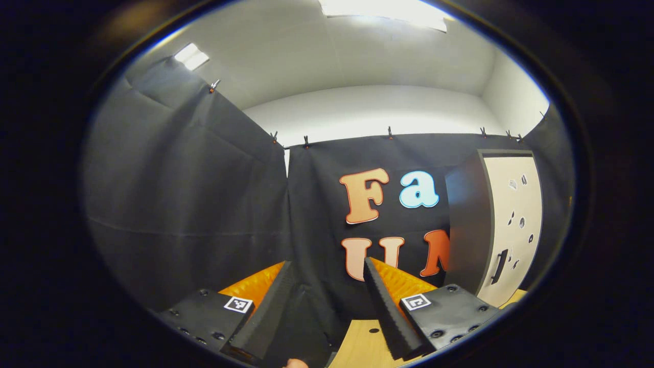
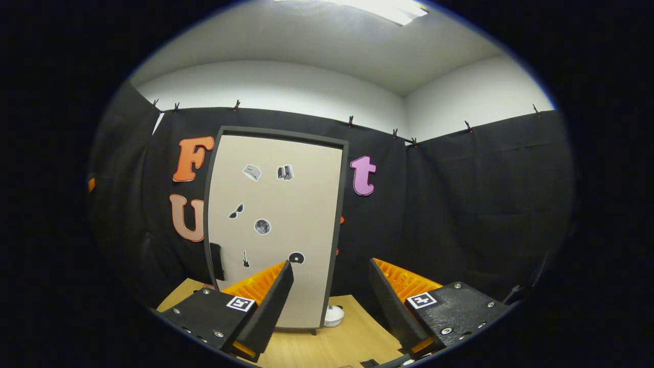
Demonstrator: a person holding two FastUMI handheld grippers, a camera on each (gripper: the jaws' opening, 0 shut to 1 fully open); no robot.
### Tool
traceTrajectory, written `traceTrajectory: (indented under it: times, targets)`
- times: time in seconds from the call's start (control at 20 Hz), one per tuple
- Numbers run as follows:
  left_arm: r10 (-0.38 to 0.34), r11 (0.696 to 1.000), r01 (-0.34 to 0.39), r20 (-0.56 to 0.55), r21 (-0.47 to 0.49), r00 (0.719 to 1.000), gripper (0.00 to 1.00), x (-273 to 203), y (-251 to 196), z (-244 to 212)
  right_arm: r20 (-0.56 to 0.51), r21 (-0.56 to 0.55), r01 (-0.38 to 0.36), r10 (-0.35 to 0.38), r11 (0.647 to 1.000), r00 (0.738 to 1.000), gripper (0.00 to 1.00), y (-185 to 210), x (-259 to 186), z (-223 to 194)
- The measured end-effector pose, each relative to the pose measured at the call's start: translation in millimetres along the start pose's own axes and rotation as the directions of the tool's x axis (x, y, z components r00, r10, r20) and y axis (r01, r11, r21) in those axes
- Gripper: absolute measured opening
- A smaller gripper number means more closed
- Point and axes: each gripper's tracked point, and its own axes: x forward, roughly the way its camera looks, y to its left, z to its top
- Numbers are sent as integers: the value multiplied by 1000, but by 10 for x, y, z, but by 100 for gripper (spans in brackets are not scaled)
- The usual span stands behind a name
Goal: Open the cabinet door with the right hand, grasp the bottle in the cabinet with the left hand and place it on the coaster, then close the cabinet door with the right hand.
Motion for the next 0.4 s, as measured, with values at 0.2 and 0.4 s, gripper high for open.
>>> traceTrajectory:
  times: [0.2, 0.4]
  targets:
    - [-15, 1000, 15, -28, 18, 1000, 97, 22, -75, -120, -8, 9, -5, 5, 1000, 1000, 93, 27, -43, -84]
    - [-46, 999, 46, -74, 4, 996, 97, 157, -176, -345, -41, 19, -6, 7, 1000, 999, 93, 125, -52, -296]
